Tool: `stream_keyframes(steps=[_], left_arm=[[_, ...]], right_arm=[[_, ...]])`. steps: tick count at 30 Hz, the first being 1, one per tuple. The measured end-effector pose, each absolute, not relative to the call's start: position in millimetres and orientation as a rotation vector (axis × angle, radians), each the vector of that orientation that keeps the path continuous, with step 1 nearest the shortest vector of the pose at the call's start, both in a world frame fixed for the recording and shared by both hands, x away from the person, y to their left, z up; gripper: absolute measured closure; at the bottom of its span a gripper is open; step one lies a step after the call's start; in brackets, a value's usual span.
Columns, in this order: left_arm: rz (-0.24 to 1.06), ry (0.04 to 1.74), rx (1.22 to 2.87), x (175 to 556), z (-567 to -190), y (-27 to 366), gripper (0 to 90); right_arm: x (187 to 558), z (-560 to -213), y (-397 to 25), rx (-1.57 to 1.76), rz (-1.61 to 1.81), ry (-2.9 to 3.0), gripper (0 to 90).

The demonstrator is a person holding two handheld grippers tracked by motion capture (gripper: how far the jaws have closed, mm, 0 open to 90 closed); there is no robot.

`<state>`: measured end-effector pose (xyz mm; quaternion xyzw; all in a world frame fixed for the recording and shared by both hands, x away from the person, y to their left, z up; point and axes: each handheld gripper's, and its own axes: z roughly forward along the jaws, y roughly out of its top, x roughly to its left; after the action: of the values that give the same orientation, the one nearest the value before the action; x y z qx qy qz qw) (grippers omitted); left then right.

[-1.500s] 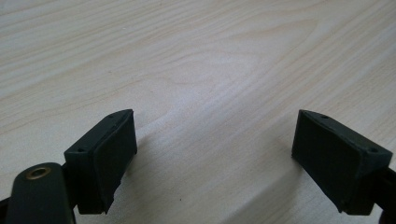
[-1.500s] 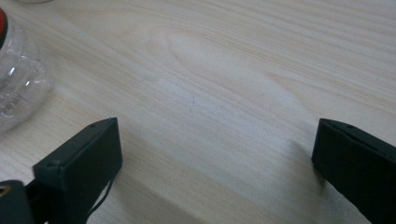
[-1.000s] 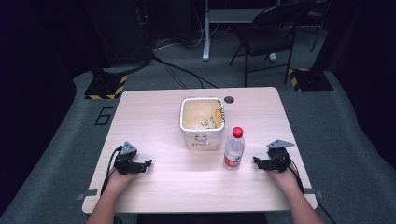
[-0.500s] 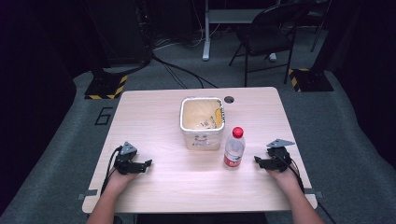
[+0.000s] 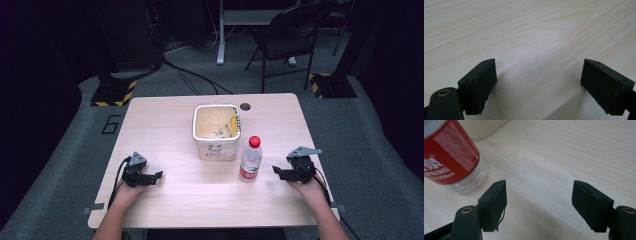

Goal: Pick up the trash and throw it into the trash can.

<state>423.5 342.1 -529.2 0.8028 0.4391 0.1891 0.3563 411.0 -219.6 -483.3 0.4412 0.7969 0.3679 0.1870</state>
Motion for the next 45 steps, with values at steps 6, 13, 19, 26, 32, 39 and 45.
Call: stream_keyframes(steps=[6,13,19,26,32,39,45], left_arm=[[0.489,1.135,2.073,423,-529,342,13.4],[0.488,1.135,2.073,423,-529,342,13.4],[0.488,1.135,2.073,423,-529,342,13.4],[0.489,1.135,2.072,423,-529,342,13.4],[0.490,1.134,2.074,423,-529,342,13.4],[0.489,1.136,2.071,423,-529,342,13.4],[0.489,1.135,2.073,423,-529,342,13.4]], right_arm=[[406,-468,-219,1.206,1.060,2.264,27.2],[391,-458,-223,1.182,1.101,2.282,25.7],[382,-451,-223,1.159,1.133,2.295,25.0],[378,-445,-212,1.122,1.188,2.310,23.2],[377,-442,-201,1.084,1.207,2.326,22.0],[378,-440,-191,1.058,1.210,2.341,19.7],[378,-440,-185,1.042,1.215,2.335,18.2]])
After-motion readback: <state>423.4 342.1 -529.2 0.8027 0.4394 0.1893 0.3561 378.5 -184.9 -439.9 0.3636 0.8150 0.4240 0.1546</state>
